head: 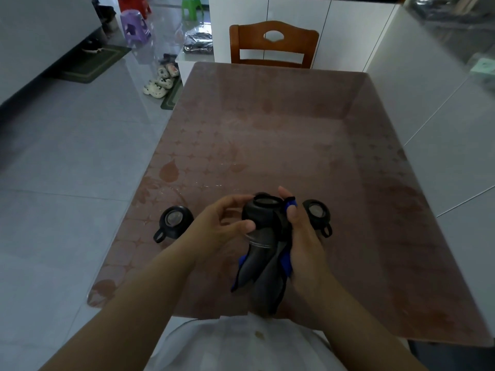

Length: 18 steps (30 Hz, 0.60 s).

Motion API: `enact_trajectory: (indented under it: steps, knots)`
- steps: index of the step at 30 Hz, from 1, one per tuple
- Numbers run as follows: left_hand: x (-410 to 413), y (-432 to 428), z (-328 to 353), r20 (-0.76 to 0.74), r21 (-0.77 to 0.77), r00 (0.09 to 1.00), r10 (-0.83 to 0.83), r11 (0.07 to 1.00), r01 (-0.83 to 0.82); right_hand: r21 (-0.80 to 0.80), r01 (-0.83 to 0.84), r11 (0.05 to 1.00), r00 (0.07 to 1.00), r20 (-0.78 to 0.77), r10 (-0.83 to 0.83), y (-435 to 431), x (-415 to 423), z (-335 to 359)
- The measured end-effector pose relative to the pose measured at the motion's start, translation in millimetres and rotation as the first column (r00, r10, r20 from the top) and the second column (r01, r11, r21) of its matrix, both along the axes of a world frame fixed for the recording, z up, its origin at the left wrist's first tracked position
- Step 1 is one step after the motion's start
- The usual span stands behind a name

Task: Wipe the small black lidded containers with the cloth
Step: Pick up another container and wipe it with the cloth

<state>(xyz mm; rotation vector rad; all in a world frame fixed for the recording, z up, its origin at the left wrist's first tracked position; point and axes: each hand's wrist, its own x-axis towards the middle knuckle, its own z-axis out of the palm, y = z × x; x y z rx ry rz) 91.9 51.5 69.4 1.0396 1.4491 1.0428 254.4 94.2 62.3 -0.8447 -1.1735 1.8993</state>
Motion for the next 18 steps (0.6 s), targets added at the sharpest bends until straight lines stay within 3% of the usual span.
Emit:
enact_trajectory:
  steps: [5, 8, 11, 18]
  knots:
    - [30, -7, 19, -0.002, -0.010, 1.000, -0.030, 1.000, 0.030, 0.160, 0.022, 0.987, 0.987, 0.153, -0.046, -4, 0, 2]
    - [47, -9, 18, -0.031, 0.001, 0.996, 0.088, 0.996, -0.088, 0.271, 0.033, 0.962, 0.970, 0.223, -0.096, -10, -7, 0]
    - [47, -10, 15, 0.022, 0.011, 0.983, 0.185, 0.983, -0.185, 0.273, 0.054, 0.961, 0.972, 0.207, -0.113, -11, -7, 0]
    - [24, -16, 10, 0.154, 0.022, 0.977, 0.145, 0.988, -0.151, 0.304, 0.070, 0.950, 0.935, 0.313, -0.169, -3, 8, 4]
